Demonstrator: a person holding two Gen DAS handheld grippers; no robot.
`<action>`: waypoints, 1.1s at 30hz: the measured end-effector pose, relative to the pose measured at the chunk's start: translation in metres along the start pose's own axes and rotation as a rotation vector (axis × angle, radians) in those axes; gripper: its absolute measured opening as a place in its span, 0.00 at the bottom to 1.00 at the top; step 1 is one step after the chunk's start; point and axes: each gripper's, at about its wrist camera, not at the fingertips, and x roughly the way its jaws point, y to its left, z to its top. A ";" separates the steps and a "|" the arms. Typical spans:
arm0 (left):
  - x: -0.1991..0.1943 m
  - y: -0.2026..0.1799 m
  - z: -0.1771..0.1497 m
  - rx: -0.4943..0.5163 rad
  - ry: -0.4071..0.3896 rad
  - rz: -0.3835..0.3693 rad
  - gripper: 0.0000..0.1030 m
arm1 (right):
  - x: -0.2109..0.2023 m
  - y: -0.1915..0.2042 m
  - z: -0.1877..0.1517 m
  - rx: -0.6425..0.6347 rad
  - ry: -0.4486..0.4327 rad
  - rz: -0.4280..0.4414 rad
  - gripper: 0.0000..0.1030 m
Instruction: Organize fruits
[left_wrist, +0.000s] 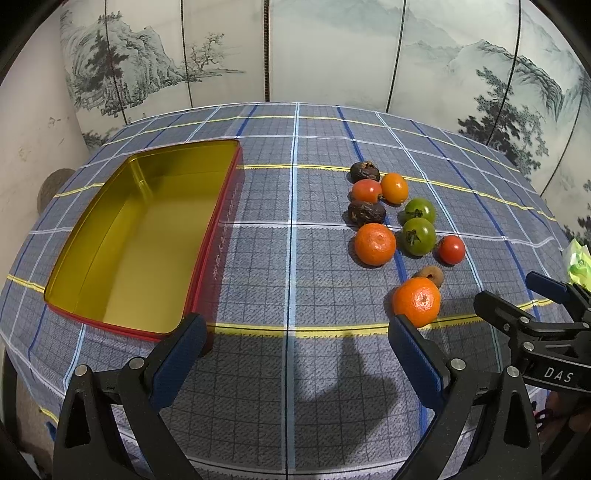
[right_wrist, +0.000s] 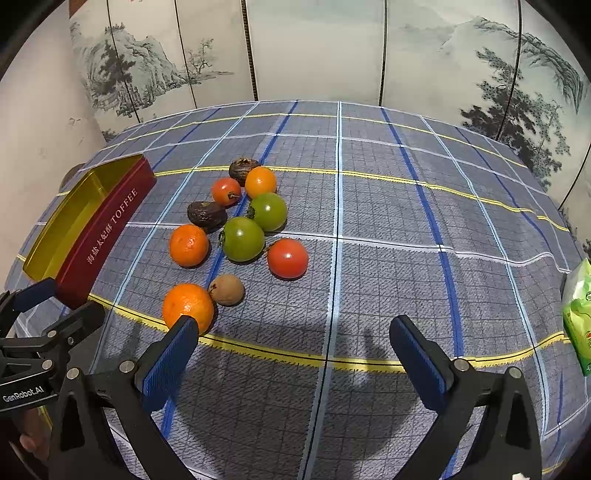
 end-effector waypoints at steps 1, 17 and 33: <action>0.000 0.000 0.000 0.000 0.000 0.000 0.96 | 0.000 0.000 0.000 0.001 0.000 0.000 1.00; 0.004 -0.006 0.001 0.014 0.015 -0.010 0.96 | 0.010 -0.006 -0.005 0.009 0.027 -0.016 1.00; 0.013 -0.019 -0.001 0.052 0.041 -0.073 0.95 | 0.021 -0.026 -0.010 0.037 0.035 -0.007 1.00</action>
